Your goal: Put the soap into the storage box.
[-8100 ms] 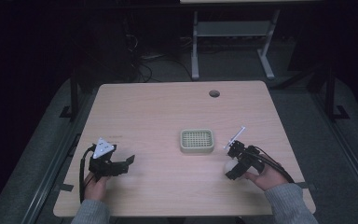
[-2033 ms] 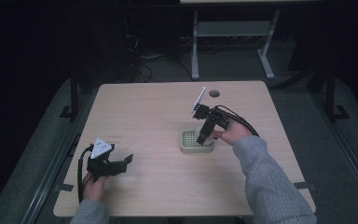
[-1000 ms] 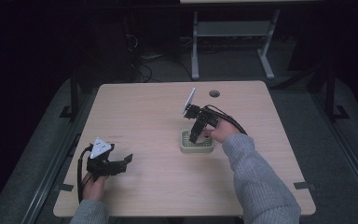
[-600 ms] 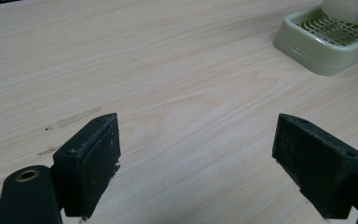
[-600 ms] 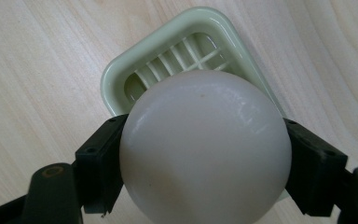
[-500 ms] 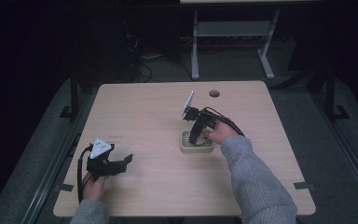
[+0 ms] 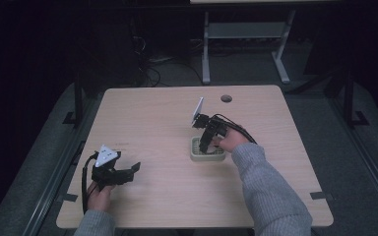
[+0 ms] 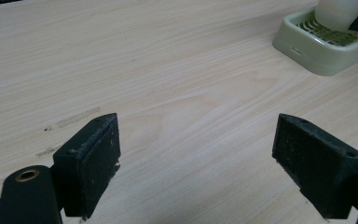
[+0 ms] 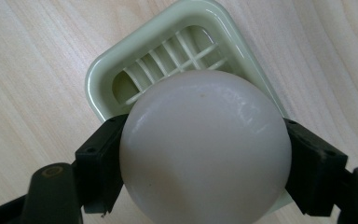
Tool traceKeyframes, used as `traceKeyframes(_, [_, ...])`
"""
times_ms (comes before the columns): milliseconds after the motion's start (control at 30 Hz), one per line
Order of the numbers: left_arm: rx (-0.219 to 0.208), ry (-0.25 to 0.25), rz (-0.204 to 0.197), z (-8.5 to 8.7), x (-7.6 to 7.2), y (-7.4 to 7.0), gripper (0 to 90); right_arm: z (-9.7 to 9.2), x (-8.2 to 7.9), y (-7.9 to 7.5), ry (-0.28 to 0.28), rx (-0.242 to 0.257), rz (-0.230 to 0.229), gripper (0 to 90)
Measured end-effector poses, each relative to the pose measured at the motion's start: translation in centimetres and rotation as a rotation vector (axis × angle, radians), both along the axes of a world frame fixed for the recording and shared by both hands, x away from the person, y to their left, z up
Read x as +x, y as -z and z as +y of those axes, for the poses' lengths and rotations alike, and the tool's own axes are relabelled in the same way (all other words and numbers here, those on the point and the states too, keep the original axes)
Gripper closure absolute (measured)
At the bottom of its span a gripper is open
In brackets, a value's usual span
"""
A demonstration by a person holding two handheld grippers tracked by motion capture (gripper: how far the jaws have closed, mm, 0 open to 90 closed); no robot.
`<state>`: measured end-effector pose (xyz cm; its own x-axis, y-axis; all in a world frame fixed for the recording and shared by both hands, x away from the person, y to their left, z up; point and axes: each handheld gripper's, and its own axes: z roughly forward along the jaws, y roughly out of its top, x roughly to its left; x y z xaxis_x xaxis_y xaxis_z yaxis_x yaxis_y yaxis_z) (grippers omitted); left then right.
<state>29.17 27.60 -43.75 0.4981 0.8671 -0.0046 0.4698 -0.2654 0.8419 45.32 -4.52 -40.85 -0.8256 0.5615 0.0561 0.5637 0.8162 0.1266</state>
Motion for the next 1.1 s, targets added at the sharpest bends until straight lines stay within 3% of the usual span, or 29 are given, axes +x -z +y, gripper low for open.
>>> traceKeyframes(967, [0.0,0.001,0.001,-0.11,-0.02,-0.01,14.8,0.18,0.09,0.8,0.02,-0.02,0.003,23.0])
traceKeyframes(1100, [-0.001,0.001,0.001,-0.12,-0.01,0.0,14.8,0.02,0.09,0.4,0.022,-0.001,-0.005,23.0])
